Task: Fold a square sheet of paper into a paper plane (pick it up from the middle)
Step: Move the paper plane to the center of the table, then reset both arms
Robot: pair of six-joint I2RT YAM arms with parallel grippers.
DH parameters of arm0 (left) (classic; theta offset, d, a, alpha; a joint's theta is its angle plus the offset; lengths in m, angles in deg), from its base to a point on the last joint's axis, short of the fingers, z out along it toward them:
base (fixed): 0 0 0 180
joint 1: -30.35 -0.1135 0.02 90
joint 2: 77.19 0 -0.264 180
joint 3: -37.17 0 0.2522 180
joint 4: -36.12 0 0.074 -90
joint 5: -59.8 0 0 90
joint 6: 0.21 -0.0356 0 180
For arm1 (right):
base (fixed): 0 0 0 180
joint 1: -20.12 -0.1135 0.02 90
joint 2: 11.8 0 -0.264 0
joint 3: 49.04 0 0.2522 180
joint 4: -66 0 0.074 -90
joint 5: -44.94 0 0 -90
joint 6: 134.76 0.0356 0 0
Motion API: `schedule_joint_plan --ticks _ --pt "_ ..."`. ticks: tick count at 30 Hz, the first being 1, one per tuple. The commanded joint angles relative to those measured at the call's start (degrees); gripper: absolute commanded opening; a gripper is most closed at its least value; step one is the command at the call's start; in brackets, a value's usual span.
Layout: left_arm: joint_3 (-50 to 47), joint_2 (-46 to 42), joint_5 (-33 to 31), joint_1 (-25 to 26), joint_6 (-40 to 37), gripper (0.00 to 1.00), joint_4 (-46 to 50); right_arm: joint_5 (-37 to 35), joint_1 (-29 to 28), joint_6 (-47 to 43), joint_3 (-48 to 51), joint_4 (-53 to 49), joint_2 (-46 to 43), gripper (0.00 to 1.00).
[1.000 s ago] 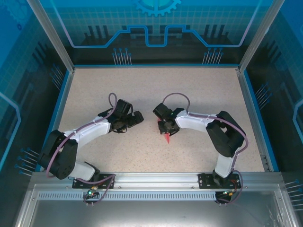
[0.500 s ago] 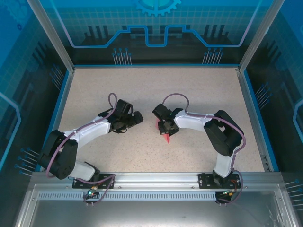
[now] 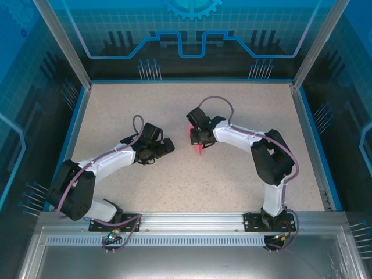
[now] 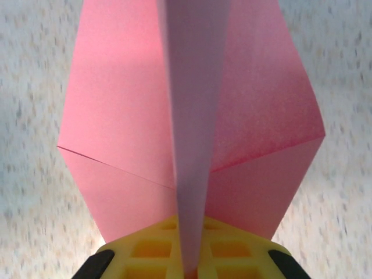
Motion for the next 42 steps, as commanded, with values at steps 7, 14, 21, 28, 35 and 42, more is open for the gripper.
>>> schedule_joint_plan --ticks 7,14,21,28,35,42 --pt "0.3 -1.0 -0.9 -0.2 -1.6 0.99 2.0 0.0 4.4 -3.3 -9.9 -3.4 11.1 0.09" --pt "0.2 -0.2 -0.7 -0.2 -1.6 0.99 1.9 -0.7 4.6 -2.7 -11.4 -4.9 14.4 0.13" --pt "0.4 0.6 -0.4 -0.2 -1.6 0.99 1.8 -0.4 4.5 -1.3 -10.8 -5.2 17.0 0.17" --pt "2.3 0.5 -1.6 -0.2 -2.9 0.99 3.5 -1.3 4.6 -0.6 -13.3 -7.8 13.4 0.28" --pt "11.6 0.6 -12.6 -0.6 -8.4 0.99 11.8 -1.1 5.2 0.7 -14.5 -9.7 0.1 0.56" --pt "18.0 -1.5 -21.8 -2.9 -16.0 0.99 13.2 -3.7 9.8 0.3 -7.2 -8.5 -16.0 0.83"
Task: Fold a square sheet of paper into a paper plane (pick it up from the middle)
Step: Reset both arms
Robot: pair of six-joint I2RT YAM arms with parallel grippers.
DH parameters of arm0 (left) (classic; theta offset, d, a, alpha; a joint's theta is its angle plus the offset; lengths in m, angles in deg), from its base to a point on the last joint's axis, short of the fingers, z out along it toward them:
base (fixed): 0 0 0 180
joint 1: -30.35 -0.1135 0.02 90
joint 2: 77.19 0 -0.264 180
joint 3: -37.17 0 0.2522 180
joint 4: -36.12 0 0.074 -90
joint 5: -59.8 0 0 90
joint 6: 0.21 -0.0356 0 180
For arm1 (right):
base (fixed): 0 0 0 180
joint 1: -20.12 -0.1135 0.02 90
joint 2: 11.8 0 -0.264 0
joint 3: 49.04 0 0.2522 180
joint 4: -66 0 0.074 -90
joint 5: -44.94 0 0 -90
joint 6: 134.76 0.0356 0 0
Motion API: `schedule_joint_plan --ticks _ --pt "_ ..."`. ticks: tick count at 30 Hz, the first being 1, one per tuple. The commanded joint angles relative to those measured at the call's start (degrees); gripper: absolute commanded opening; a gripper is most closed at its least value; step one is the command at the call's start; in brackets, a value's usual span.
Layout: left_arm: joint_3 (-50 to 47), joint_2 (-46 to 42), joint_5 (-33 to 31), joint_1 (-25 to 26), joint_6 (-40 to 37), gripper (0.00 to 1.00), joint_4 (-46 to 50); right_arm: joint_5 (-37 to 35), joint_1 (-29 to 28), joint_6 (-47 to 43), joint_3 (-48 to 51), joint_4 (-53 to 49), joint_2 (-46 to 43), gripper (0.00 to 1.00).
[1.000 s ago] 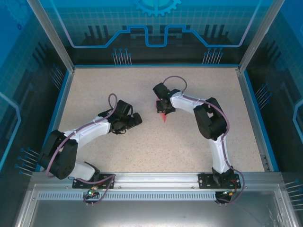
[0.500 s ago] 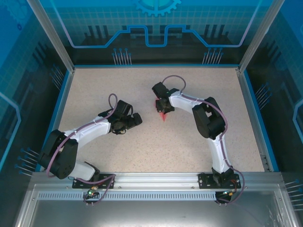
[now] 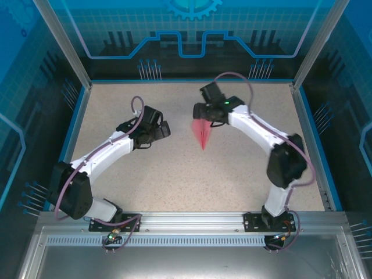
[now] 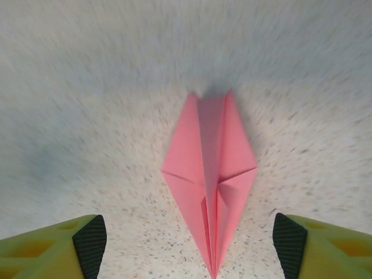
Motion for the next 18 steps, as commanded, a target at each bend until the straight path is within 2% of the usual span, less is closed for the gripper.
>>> schedule_joint_plan --ticks 1,4,10,12,15,18 --pt "2.4 -2.1 -7.5 -2.0 -6.5 0.99 2.9 -4.0 3.8 -0.7 5.3 -0.8 -7.9 0.87" --pt "1.2 -3.8 -10.5 -4.1 -8.9 0.99 1.3 -11.5 6.1 -3.1 12.5 2.0 -15.8 0.99" --pt "-8.1 -10.0 -13.8 -11.3 -11.3 0.99 -7.6 -20.6 14.7 -9.5 29.6 9.8 -30.5 0.99" --pt "-12.6 -12.1 -15.5 -13.2 -11.9 0.99 -12.8 -21.9 17.7 -11.8 36.6 15.4 -34.2 0.99" --pt "-19.7 -14.5 -18.8 -14.7 -13.7 0.99 -20.6 -22.2 20.5 -19.3 50.7 30.6 -40.3 0.99" --pt "-26.4 -15.3 -18.7 -15.7 -19.2 0.99 -31.0 -21.6 21.9 -25.1 61.0 41.4 -44.7 0.99"
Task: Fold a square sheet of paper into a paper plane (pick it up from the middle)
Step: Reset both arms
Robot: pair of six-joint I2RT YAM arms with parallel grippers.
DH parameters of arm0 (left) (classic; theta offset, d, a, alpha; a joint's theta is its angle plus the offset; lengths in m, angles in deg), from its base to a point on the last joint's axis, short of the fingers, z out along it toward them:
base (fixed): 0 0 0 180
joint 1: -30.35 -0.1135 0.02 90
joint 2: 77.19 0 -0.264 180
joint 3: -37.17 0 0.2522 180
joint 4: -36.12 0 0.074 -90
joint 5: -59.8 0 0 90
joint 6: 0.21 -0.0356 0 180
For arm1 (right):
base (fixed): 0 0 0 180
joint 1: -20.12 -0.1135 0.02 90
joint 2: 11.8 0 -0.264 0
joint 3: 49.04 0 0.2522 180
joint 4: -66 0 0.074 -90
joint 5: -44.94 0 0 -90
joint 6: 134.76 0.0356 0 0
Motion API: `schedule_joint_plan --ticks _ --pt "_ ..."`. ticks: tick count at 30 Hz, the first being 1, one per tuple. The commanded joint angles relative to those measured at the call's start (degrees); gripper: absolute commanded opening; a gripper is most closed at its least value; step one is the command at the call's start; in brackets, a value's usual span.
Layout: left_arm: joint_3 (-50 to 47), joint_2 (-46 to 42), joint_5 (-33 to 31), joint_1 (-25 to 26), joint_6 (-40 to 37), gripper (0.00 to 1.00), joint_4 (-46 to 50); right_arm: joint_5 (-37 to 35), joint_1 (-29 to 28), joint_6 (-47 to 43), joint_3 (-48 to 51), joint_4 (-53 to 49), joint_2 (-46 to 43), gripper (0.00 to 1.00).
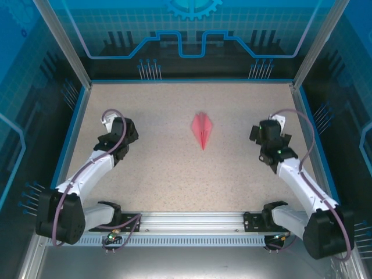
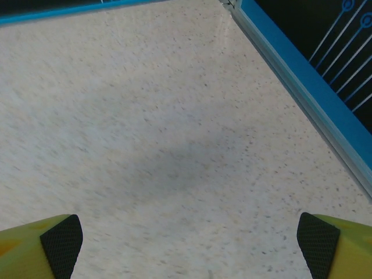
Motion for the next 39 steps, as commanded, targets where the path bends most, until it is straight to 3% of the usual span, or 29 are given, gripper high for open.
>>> schedule_joint_plan --ticks 1,8,14,17,25,31,33,39 --pt "-5.5 -0.8 -1.8 -1.4 -7.6 0.99 -14.8 -1.2 2.0 -9.0 7.7 17.3 -3.2 0.99" --pt "-13.2 2.5 8.4 -4.8 -14.2 0.99 -32.4 3.7 4.8 -11.9 16.3 33.3 1.4 0.99" --pt "-17.0 6.7 22.6 -7.0 -20.4 0.99 -45.8 11.6 4.8 -14.9 15.0 43.7 11.0 0.99" --pt "-18.0 7.8 25.6 -8.2 -20.8 0.99 -50.4 13.3 4.9 -15.6 13.9 46.7 14.5 0.99" --pt "-17.9 14.6 31.4 -10.6 -21.3 0.99 -57.3 17.3 4.5 -18.2 13.4 56.3 23.1 0.99" --pt "-17.1 18.1 31.6 -10.7 -21.2 0.99 -58.3 20.0 4.4 -19.4 12.5 55.6 24.4 0.99" --pt "-16.9 18.5 31.6 -10.6 -21.4 0.99 -58.3 19.7 4.3 -19.8 13.5 60.7 27.7 0.99" --pt "-16.3 18.8 30.3 -10.1 -21.8 0.99 -57.5 19.4 4.3 -19.3 12.0 56.9 27.3 0.99"
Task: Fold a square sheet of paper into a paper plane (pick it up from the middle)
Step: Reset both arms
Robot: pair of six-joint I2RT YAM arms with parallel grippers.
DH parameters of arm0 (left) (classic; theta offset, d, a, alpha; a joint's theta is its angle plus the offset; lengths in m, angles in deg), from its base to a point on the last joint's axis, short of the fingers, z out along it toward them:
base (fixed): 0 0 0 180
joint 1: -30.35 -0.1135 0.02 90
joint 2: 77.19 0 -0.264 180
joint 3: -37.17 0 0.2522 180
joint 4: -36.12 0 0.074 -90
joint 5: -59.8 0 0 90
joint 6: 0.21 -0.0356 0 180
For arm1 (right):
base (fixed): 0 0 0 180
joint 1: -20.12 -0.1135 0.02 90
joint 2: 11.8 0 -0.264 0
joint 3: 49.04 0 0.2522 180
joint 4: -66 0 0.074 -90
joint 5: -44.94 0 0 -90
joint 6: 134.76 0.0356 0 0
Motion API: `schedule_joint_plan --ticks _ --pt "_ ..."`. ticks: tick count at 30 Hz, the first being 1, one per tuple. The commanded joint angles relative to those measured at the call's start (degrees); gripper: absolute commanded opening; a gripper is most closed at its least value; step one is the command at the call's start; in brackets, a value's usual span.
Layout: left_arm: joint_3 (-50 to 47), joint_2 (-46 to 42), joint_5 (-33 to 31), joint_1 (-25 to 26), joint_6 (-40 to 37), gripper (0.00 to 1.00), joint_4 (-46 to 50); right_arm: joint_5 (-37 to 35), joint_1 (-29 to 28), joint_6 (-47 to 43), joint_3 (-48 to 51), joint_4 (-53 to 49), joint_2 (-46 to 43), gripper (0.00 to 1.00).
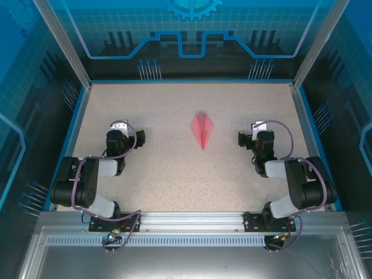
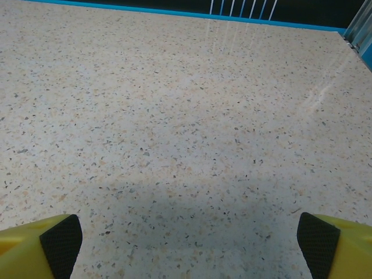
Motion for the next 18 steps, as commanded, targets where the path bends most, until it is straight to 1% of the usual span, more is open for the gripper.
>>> schedule_joint_plan --ticks 1,4,18 --pt "1.0 0.3 0.4 0.0 -1.4 0.99 -1.9 0.5 0.4 -0.7 -1.7 2.2 0.4 0.99" --pt "1.8 0.4 2.4 0.2 -2.5 0.99 -0.4 0.7 0.5 -0.5 -1.7 1.8 0.4 0.99" --pt "1.9 0.4 2.1 0.4 -2.7 0.99 -0.2 1.0 0.6 -0.5 -1.7 1.9 0.4 0.99"
